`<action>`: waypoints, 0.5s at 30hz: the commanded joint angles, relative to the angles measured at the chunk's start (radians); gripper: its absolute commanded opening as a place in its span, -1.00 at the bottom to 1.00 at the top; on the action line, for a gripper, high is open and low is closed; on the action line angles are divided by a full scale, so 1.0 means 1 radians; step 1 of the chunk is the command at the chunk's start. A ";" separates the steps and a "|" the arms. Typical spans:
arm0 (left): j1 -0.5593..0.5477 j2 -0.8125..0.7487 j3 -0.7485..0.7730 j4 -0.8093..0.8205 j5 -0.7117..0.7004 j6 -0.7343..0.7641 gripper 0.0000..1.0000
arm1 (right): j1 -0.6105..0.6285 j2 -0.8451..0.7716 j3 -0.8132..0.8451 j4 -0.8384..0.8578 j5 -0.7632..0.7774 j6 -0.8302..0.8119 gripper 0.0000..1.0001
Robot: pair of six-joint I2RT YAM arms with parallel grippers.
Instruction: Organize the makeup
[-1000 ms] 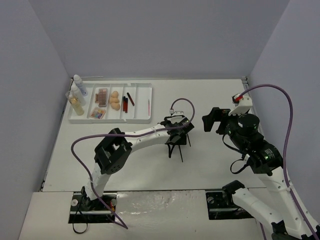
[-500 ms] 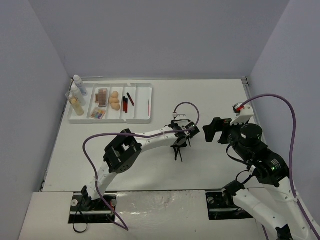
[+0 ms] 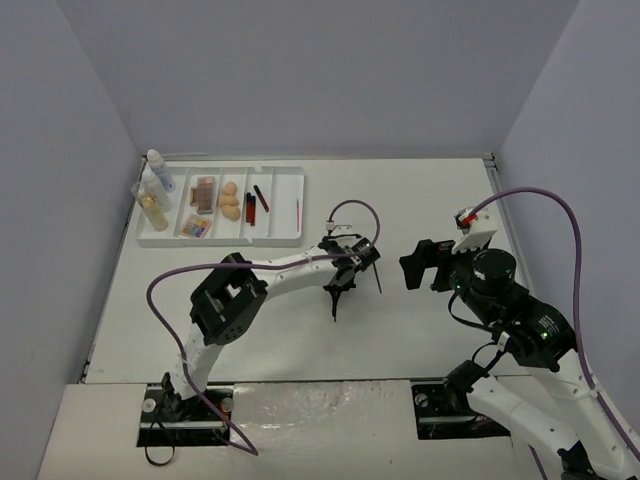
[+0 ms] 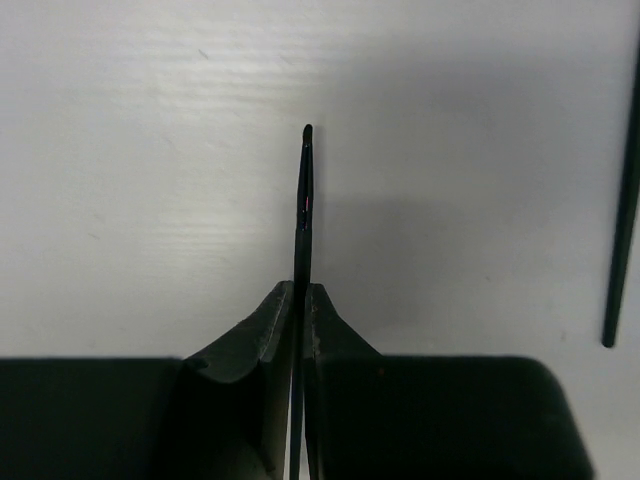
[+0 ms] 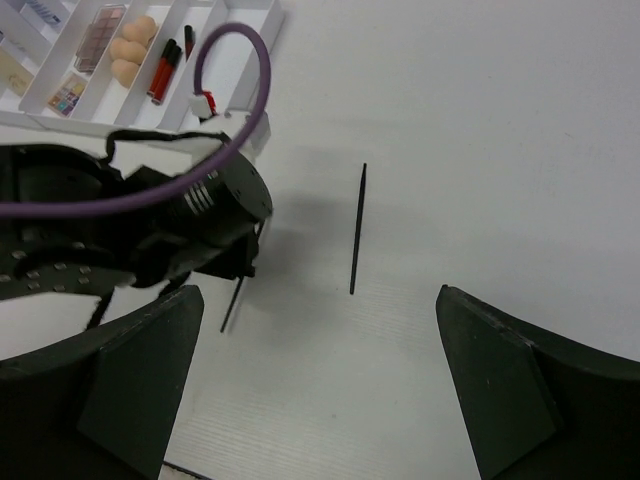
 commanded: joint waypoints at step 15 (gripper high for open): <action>0.553 0.113 0.547 -0.041 0.231 0.605 -1.00 | 0.003 0.330 -0.006 0.161 0.020 -0.019 1.00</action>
